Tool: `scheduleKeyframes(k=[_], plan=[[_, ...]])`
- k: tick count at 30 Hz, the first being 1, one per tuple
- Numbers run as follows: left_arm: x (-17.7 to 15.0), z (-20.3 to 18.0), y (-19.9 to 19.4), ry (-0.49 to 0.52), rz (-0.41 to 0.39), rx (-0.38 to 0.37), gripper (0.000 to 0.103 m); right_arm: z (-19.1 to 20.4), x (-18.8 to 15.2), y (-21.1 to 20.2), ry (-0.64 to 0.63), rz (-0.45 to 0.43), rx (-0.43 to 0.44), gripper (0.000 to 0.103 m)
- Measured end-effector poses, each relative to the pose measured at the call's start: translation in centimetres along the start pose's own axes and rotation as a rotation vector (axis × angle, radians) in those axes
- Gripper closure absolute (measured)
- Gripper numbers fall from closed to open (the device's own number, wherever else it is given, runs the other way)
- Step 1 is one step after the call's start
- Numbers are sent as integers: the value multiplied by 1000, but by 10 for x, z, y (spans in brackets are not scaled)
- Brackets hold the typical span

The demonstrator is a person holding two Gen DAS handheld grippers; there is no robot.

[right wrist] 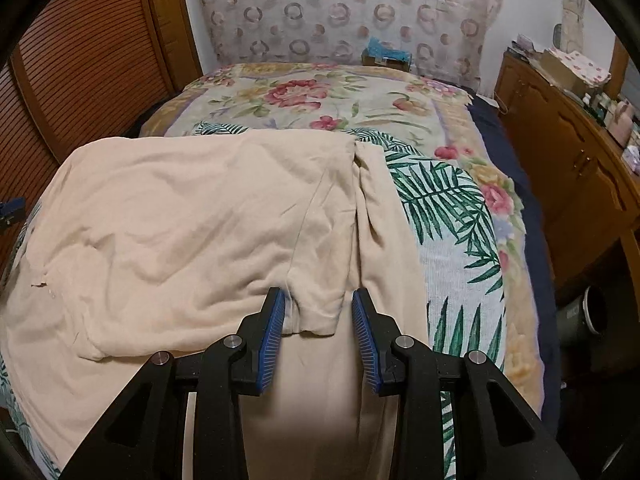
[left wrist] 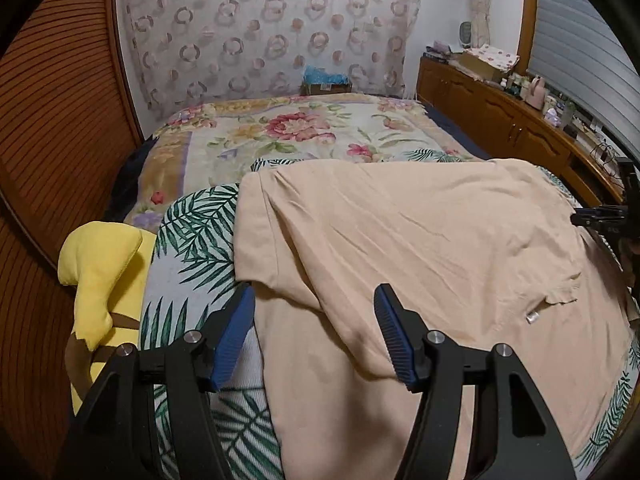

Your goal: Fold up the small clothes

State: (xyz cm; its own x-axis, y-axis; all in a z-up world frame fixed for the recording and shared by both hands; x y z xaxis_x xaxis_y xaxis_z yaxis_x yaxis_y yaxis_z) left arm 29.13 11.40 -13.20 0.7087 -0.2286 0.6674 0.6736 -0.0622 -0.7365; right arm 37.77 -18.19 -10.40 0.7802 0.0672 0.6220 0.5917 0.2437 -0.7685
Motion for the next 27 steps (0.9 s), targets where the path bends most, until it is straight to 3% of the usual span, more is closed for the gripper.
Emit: scheduleKeyframes(k=[4,6,9,18,27], plan=[[1,3,9,-4,15,6,40,9,-4,-5,-22,6,31,67],[2,6,14,-8,22,9,40,17,-4,-9,-48,-6,70,88],[3,9,17,-11,27,9,40,24,-6,-11,-87,-17,65,94],[7,16,23,-32,31,-16,54,20,-10,-7,-80,-26,52,94],[4,37,37,-52,67,61,55,11,-14,-16,-81,-42,6,94]])
Point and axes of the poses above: each gripper's, at about its wrist camera, not at the fingertips, and y roughly the way its jaws point, z to its left, x to its top, the point moved 7 cm from there along y, roughly the way its jaws point, and after that the axes turned 12 degrees about y, right-handed, at the moved point
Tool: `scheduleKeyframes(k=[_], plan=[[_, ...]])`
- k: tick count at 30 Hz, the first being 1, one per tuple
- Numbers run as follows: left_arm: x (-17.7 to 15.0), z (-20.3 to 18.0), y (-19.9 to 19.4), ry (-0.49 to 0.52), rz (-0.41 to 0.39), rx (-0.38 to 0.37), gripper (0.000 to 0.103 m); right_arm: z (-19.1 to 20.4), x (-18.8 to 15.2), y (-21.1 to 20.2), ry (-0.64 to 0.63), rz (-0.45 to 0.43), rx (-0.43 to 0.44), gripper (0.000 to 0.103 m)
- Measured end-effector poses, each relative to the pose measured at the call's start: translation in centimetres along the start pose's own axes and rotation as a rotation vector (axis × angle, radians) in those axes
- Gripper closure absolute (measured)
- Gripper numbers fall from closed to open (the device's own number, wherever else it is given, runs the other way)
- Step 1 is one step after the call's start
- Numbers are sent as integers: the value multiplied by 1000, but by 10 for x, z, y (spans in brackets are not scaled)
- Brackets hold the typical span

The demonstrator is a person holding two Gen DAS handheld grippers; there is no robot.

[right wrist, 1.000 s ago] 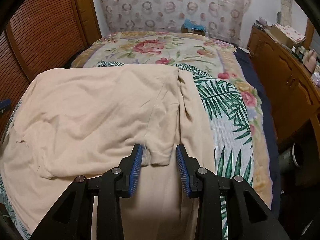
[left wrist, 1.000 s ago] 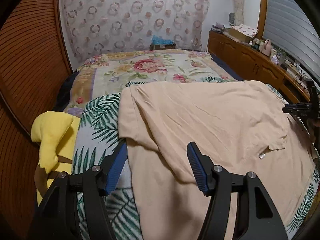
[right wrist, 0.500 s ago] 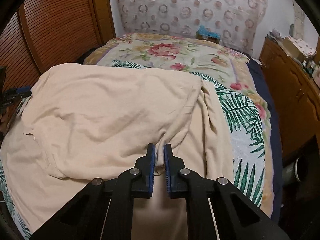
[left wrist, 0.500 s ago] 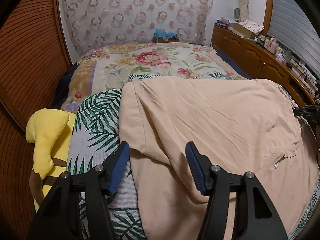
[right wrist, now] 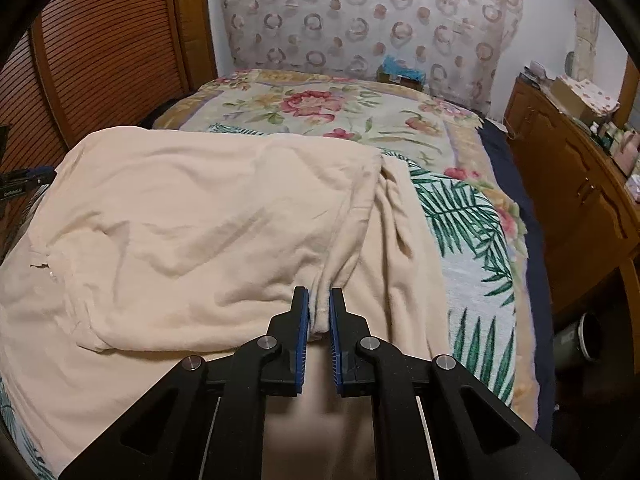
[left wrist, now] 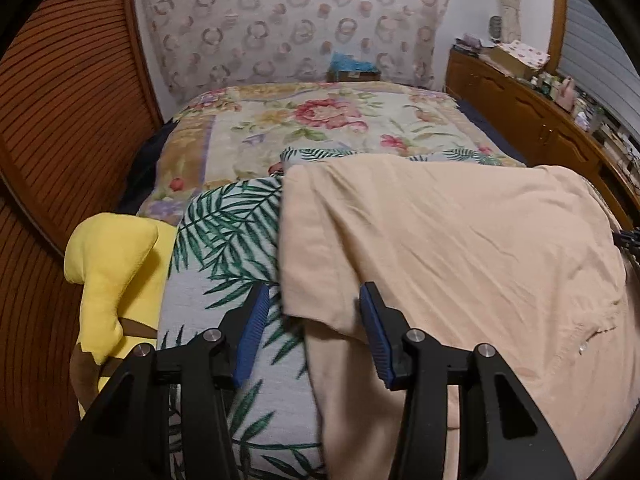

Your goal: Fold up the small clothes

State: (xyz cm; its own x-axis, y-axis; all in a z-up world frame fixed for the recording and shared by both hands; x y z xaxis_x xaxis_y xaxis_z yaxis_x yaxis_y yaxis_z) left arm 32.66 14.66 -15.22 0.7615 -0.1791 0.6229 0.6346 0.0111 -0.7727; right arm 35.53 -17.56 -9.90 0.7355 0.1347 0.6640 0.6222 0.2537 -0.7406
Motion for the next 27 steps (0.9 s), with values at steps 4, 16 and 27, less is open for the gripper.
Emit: scheduleKeyframes(k=[4,16,27], plan=[[-2,2,4,-2,1,-22,67,-3,1,-3,9,-1,-29,81],[21,-9,-20,42,-79,-20,99,7,0,-8,-49,1,-9,98],[37,-4,-33,25,-101,-19,99,4,4,-29,-27,-67,19,100]])
Point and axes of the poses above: each gripper's, at about its wrist camera, not at the fingertips, and y roughly the way its jaws point, z to its left, x to its top, the point moved 7 cm from there along y, roughly the way its jaws point, and after that the axes turned 12 degrees about y, right-handed, at the moved point
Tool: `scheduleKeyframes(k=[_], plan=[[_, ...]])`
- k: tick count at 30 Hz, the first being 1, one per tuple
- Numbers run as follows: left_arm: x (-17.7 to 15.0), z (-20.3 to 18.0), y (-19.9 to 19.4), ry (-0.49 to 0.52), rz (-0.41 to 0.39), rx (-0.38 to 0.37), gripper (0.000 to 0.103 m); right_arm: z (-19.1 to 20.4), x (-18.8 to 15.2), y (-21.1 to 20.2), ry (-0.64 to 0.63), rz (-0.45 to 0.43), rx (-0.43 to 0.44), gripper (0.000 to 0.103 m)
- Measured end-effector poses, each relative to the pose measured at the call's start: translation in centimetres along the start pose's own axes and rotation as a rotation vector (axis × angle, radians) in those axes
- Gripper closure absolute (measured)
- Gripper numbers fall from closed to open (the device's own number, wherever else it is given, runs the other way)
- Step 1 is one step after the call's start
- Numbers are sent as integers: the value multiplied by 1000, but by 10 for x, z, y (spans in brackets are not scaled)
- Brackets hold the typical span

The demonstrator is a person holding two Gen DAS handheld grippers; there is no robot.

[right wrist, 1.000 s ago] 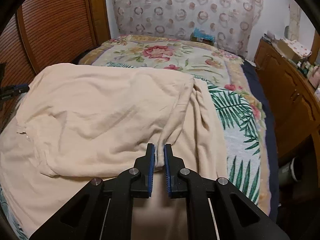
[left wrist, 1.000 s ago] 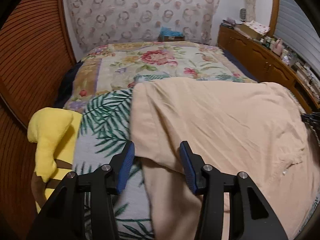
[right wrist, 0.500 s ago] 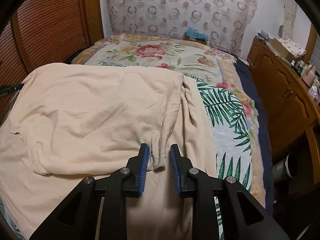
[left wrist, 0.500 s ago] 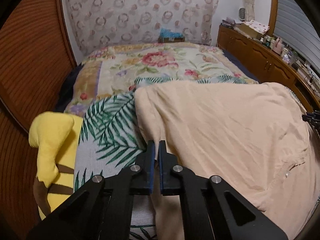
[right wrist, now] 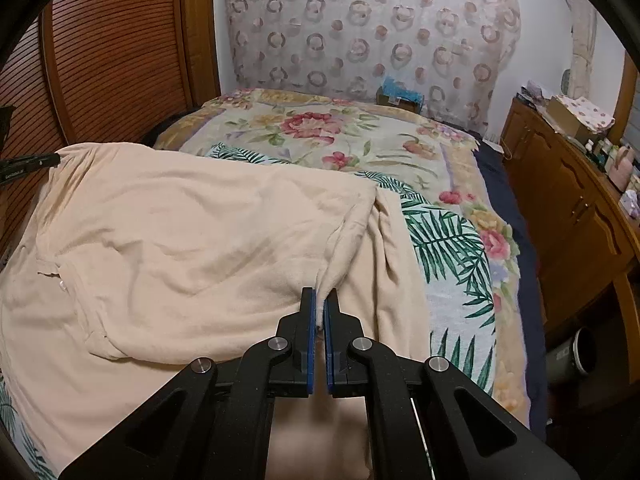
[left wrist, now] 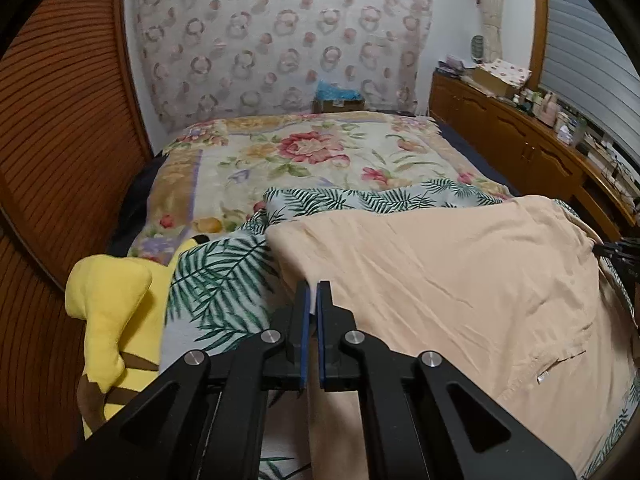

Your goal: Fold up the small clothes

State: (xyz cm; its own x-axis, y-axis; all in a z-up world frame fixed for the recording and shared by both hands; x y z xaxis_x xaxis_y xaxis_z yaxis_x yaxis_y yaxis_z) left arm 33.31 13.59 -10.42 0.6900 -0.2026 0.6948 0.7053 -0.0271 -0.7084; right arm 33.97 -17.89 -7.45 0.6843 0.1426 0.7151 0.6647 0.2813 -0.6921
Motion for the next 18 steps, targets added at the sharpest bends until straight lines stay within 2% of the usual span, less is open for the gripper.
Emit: scheduleKeyframes(k=[12,13,15,16,17,18], plan=[[-14,0,10,56,88,-2,99,2,-6,16,12,42,2,100],[-14,0,12,55,96,-4,95,2,-7,18,11,45,2,100],[-18,2,16,60,115,9,78,2,-7,17,10,42,1,100],[-20,2,17,63,119,14,62,2,-6,17,11,43,2,100],[-22,3,20,63,121,13,52,2,-5,17,11,43,3,100],[-24,2,22,62,129,9,52,2,-5,17,11,43,4,100]])
Point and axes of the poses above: each gripper's, at about its wrist camera, not at the fingertips, and y roughly the way its jaws point, z to its left, x to its top, the point moved 7 cm from there along y, roughly the way its jaws point, and after that the axes turned 12 degrees about y, right-handed, at the moved point
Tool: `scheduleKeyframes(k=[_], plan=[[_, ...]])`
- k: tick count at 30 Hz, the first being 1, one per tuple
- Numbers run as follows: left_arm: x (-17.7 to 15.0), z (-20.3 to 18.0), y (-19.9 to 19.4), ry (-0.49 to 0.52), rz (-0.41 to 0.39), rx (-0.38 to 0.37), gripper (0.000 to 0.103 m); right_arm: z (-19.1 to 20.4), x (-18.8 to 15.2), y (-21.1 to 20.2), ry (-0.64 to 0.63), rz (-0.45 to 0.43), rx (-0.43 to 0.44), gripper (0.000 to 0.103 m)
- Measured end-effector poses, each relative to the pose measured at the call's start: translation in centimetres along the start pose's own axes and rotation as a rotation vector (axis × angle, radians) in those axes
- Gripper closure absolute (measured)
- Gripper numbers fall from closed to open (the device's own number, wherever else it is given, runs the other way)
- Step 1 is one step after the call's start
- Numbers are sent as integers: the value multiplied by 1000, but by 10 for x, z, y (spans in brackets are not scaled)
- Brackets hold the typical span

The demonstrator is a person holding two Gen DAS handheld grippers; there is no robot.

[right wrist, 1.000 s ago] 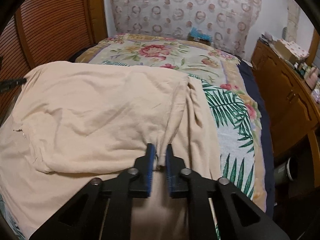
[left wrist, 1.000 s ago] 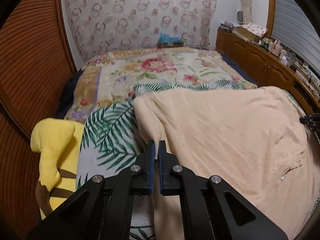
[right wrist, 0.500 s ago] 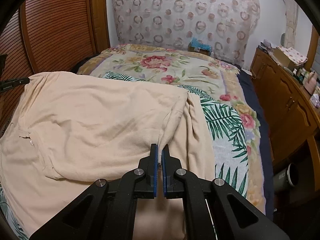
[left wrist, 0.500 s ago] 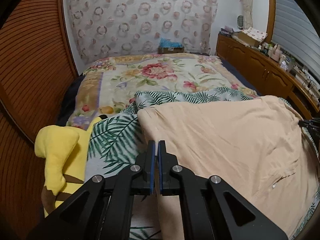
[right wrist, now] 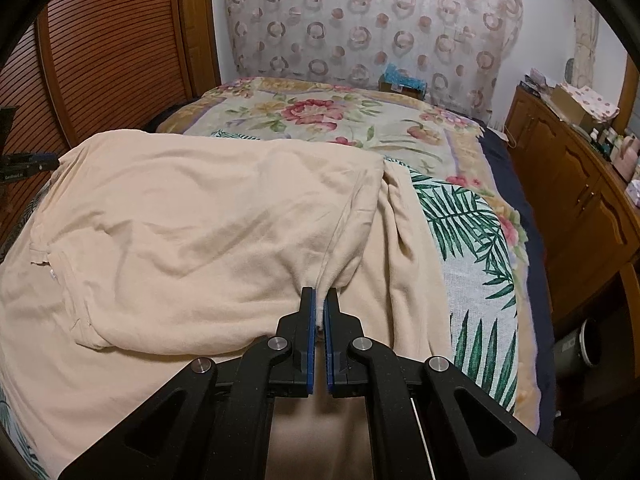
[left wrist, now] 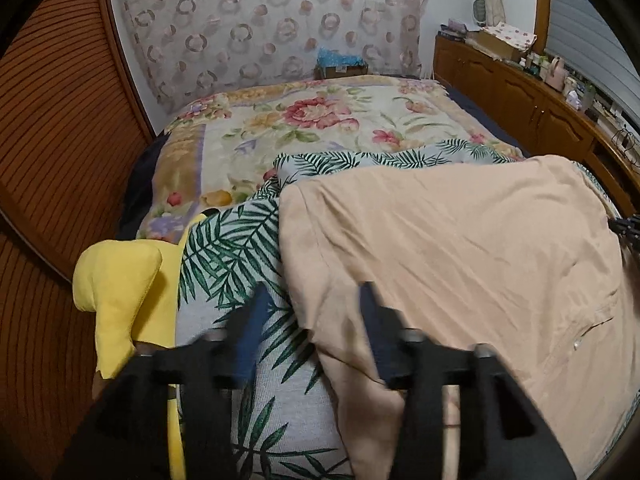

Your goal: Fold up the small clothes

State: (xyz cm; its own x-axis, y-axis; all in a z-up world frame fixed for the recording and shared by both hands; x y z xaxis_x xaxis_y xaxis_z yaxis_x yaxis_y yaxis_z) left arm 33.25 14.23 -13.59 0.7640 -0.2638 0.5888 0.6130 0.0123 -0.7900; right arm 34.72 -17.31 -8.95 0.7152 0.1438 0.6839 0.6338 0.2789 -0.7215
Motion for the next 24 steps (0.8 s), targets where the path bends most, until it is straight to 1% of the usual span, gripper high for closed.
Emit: scheduleKeyframes(k=[2,6,7,8,10,11,14,16,18,22,24], plan=[[-4,1,7,-6,23,3,52,0,0,0,2,1,3,100],[-4,2,16,-15,28,0,52,0,0,1,4,0,4,100],[-1,0,14,-9,13,-8,55,0,0,1,3,0,3,100],[1,-2,13,1,-1,-14,70,0,1,1,4,0,4,100],[6,-5,10,26,-12,-11,81,0,1,1,4,1,4,100],[9,-7,8,38,-19,-6,92,-1,1,1,3,1,4,100],[15,-12,7,81,-10,11,99,-1,0,0,3,2,5,100],[17,-12,8,91,-2,24,100,-1,1,0,4,2,7,100],[21,-9,3,92,-22,45,101,-1,-1,0,6,1,8,100],[36,1,-21,33,-111,51,101,-1,-1,-1,13,0,12,100],[40,3,-30,21,-137,47,101,-1,-1,-1,12,-2,8,100]])
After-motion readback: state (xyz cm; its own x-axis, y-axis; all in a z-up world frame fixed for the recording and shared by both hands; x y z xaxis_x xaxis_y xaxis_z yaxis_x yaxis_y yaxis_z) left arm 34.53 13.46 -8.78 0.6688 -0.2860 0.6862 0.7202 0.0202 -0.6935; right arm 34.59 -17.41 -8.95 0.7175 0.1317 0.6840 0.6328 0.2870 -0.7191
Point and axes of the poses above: each gripper's, at about its wrist camera, not at the fingertips, and y roughly the way its jaws point, z to its left, x to its top, the point moved 7 cm from there along y, roughly the way its jaws point, and after that the axes turned 12 degrees about y, right-handed, at the moved point
